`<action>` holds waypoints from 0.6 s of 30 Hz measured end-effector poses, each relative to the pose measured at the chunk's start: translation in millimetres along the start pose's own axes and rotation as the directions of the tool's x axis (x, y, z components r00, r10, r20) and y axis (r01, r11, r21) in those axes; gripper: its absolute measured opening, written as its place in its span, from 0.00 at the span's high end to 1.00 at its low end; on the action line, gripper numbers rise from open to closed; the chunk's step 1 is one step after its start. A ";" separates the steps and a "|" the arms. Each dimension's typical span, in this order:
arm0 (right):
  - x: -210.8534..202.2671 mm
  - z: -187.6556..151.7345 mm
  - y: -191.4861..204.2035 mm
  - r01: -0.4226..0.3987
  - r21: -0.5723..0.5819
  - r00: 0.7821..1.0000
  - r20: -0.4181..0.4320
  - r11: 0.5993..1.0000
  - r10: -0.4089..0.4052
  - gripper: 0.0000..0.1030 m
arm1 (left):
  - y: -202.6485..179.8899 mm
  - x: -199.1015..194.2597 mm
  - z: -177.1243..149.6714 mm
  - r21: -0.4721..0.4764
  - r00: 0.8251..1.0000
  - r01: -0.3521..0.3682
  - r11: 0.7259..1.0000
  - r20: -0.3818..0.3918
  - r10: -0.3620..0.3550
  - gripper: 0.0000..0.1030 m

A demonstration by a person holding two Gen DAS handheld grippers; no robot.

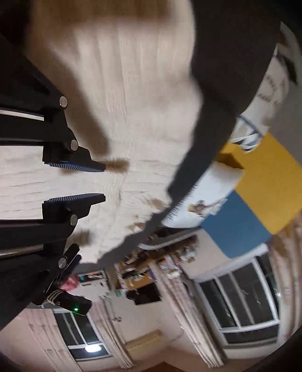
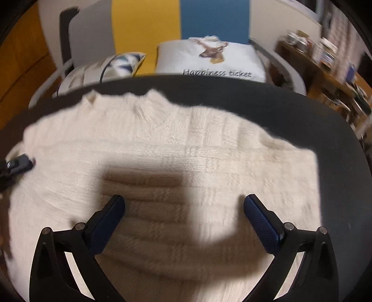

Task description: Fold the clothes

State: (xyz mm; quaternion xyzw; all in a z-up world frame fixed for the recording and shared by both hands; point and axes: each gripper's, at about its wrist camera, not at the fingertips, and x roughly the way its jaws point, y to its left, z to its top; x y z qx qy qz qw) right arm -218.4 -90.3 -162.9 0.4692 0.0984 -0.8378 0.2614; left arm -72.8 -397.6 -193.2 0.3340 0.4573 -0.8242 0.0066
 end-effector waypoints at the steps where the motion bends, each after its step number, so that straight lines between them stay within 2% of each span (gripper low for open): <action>1: -11.7 -3.4 8.5 -0.059 0.007 0.998 0.018 0.998 0.059 0.00 | 10.1 -22.8 -5.1 -0.037 1.000 0.011 0.999 0.028 -0.010 0.81; 4: -30.8 -23.2 38.7 -0.182 -0.007 0.982 0.038 0.983 0.183 0.00 | 48.1 -90.4 -23.7 -0.153 0.991 0.019 0.988 0.131 0.001 0.81; 6: -33.2 -37.3 58.3 -0.247 0.004 0.969 0.033 0.969 0.247 0.00 | 85.2 -143.7 -40.8 -0.258 0.975 0.019 0.966 0.221 0.040 0.81; 7: -30.9 -42.7 66.5 -0.276 0.015 0.961 0.025 0.961 0.276 0.00 | 108.9 -175.6 -52.1 -0.324 0.960 0.027 0.946 0.273 0.067 0.81; 9: -28.8 -51.6 81.3 -0.269 0.017 0.963 0.020 0.963 0.268 0.00 | 151.8 -232.9 -72.2 -0.440 0.925 0.034 0.897 0.355 0.139 0.81; 12: -23.4 -62.2 103.0 -0.227 0.013 0.974 0.019 0.974 0.227 0.00 | 203.1 -297.0 -95.1 -0.570 0.875 0.045 0.820 0.419 0.243 0.80; 13: -22.9 -64.4 108.4 -0.219 0.014 0.976 0.020 0.976 0.219 0.00 | 214.3 -308.9 -99.4 -0.593 0.866 0.057 0.803 0.429 0.256 0.80; 15: -21.2 -65.3 112.5 -0.218 0.022 0.976 0.021 0.976 0.218 0.00 | 236.9 -326.8 -104.4 -0.641 0.857 0.064 0.765 0.428 0.287 0.80; 18: -15.2 -67.8 120.5 -0.161 -0.025 0.987 0.022 0.987 0.161 0.00 | 263.5 -334.2 -106.7 -0.697 0.869 0.099 0.710 0.409 0.280 0.79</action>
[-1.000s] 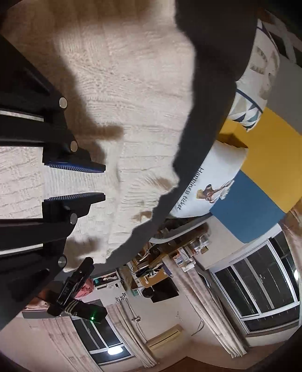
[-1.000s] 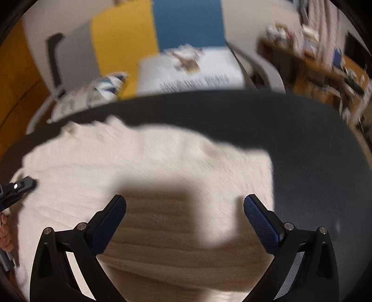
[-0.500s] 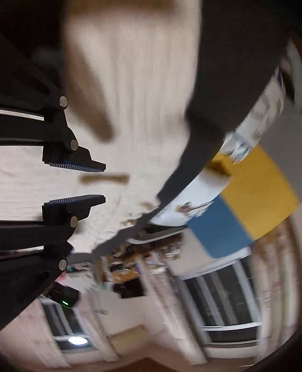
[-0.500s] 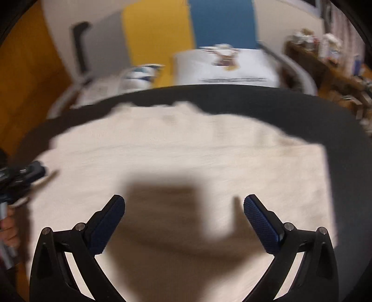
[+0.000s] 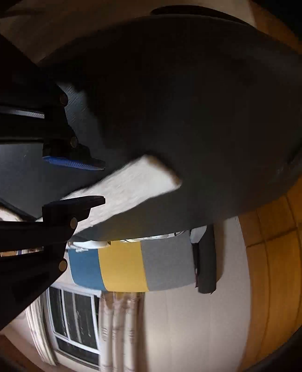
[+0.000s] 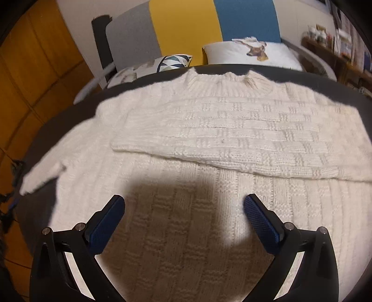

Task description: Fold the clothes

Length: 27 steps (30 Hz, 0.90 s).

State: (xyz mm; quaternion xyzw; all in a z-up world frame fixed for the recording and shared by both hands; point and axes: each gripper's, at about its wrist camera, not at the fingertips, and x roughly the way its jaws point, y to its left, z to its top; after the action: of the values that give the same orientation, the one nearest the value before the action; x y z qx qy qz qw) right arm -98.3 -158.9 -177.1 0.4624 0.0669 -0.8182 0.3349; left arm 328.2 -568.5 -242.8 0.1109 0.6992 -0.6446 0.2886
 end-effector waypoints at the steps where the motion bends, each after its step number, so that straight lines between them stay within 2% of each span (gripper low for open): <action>1: 0.5 -0.9 2.7 0.016 -0.017 1.000 -0.002 1.000 -0.016 0.00 | 3.6 3.8 1.2 -0.025 1.000 -0.004 1.000 -0.006 0.003 0.79; 7: 3.5 -2.9 6.5 0.050 -0.044 0.999 -0.007 0.998 -0.051 0.00 | 13.6 22.9 17.2 -0.089 0.999 0.038 0.995 -0.005 -0.039 0.78; 15: 7.6 -1.9 7.1 0.058 -0.052 0.998 -0.004 0.997 -0.058 0.00 | -2.9 42.7 29.4 -0.069 0.999 0.016 0.997 0.036 -0.014 0.78; 16: 7.5 -2.0 6.7 0.057 -0.051 0.998 -0.003 0.997 -0.057 0.00 | -4.0 43.6 30.3 -0.072 0.999 0.012 0.997 0.047 -0.008 0.79; 18: 7.5 -2.3 6.3 0.056 -0.051 0.998 0.000 0.997 -0.056 0.00 | -4.7 45.4 30.2 -0.084 0.997 -0.010 0.996 0.078 0.016 0.96; 23: 7.9 -2.6 6.0 0.054 -0.051 0.999 0.003 0.997 -0.054 0.00 | -16.9 50.2 23.9 -0.063 0.985 -0.069 0.996 0.152 0.078 0.97; 27: 7.8 -2.2 5.1 0.046 -0.046 0.999 0.006 0.998 -0.046 0.00 | -38.4 53.5 15.3 -0.029 0.984 -0.039 0.999 0.172 0.043 0.98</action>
State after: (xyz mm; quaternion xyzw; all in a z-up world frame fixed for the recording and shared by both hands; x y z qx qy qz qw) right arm -96.4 -165.7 -183.6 0.4511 0.0954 -0.8250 0.3268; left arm 268.7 -600.4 -239.9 0.0652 0.6775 -0.6366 0.3627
